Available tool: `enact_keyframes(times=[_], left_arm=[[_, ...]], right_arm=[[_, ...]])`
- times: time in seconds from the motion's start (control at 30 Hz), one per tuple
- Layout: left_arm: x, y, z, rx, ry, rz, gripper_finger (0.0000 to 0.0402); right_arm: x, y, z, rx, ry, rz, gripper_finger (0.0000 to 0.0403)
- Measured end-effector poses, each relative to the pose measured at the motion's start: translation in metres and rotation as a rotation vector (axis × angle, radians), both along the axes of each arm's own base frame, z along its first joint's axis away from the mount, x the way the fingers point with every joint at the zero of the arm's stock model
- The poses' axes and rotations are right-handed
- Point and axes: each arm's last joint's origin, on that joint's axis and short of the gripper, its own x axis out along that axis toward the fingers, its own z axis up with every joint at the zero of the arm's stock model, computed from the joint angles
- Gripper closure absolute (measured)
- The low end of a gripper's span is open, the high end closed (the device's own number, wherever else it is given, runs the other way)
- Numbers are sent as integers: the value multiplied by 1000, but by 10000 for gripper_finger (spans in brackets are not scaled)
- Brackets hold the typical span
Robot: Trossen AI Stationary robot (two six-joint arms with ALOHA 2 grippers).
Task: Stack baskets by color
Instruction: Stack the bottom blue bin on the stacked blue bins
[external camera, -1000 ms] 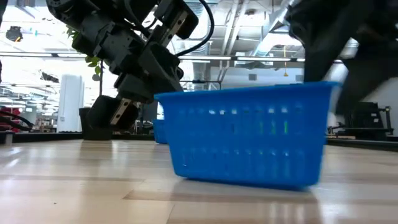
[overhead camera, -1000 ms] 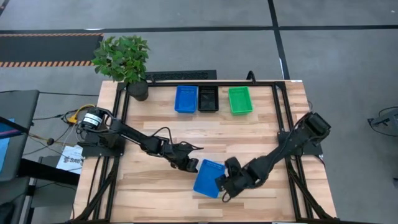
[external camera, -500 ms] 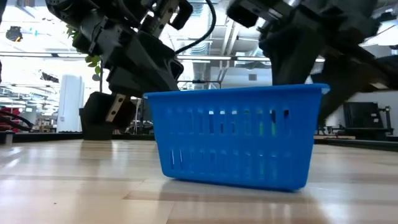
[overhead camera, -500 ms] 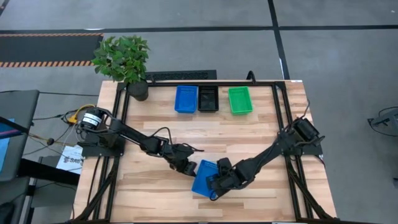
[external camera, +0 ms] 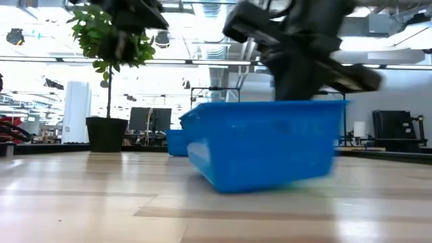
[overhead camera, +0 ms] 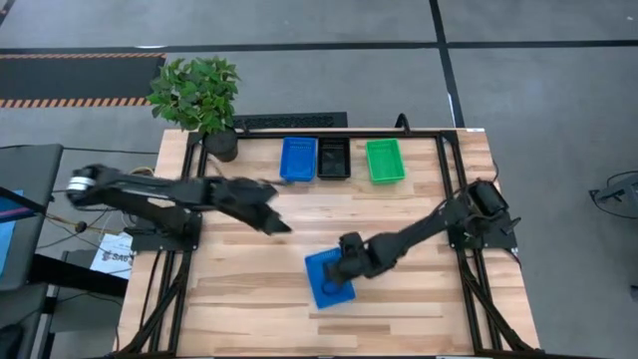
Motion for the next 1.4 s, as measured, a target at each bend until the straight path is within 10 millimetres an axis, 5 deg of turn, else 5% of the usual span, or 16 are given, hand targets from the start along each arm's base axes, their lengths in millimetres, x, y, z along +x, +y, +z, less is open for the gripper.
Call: enact_keyframes(times=[0.27,0.53,0.73,0.9,1.17,1.4], left_arm=[[-102,19,65,159,-216,191,401],[-179,27,80,246,-356,447,401],[-194,28,76,284,-336,468,401],[-195,28,73,298,-305,478,401],[-194,30,74,312,-302,561,401],[-194,31,73,315,-299,574,401]], right_arm=[[22,-70,44,-62,-140,-6,397],[49,-183,106,-252,-298,-82,398],[48,-262,116,-338,-343,-225,394],[54,-298,99,-334,-368,-264,394],[64,-324,64,-298,-341,-253,390],[64,-338,52,-281,-311,-255,390]])
